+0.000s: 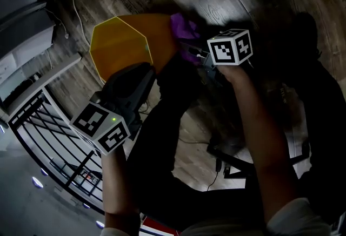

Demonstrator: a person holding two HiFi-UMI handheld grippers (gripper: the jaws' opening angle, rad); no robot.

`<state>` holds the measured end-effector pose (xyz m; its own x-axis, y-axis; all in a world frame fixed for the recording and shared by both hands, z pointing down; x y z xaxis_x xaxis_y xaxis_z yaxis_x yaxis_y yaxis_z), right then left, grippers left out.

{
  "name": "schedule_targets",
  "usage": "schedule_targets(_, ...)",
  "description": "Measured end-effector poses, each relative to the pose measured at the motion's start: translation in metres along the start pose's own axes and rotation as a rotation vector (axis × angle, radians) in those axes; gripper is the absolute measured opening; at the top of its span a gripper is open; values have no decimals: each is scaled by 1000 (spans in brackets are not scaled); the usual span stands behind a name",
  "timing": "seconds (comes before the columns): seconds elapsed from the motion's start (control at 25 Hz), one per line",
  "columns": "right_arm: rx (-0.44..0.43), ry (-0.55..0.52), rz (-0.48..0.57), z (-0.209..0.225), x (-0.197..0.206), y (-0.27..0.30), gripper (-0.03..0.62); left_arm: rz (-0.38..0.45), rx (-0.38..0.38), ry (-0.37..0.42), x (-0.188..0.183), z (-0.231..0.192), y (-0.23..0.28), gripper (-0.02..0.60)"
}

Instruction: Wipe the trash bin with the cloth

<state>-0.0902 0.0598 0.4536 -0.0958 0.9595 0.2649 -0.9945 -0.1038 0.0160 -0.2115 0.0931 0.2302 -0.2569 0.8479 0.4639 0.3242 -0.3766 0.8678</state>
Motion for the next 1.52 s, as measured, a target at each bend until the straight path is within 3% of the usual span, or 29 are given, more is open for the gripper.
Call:
schedule_targets(0.2,122,0,-85,22,1,11,184,-22,-23,57,0,-5,-11,41)
schedule_targets(0.36,201,-15,-163,34,3,23,184,-82,-67,174,3,-12,-18,119)
schedule_targets(0.52,248,-26,-218,44,0,36,184,-185,-26,238,18,-16,-13,158)
schedule_targets(0.68,300,-20,-248,55,-2,44,184,-290,-14,249,33,-20,-6,158)
schedule_targets(0.84,324,-2,-246,58,0,44,184,-353,-4,180,48,-23,3,153)
schedule_targets(0.88,322,2,-237,57,-1,43,184,-356,-2,164,49,-23,6,125)
schedule_targets(1.0,305,8,-199,49,-4,40,184,-341,-1,136,42,-22,10,57)
schedule_targets(1.24,241,29,-107,35,-13,23,184,-268,-1,63,17,-13,25,57)
schedule_targets(1.52,103,6,-1,6,-39,6,184,-73,-139,-34,-21,-20,39,57)
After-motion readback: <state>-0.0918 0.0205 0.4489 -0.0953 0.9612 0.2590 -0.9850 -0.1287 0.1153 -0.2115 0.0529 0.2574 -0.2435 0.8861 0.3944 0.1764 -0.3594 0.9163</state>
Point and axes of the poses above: the fingertips, and each gripper's own axes: y forward along the fingers, z to its right, x out of its underside, the point moved 8 cm from there along -y, backward along the fingers, and after that the axes turned 10 degrees about -x, right-handed, at the moved point
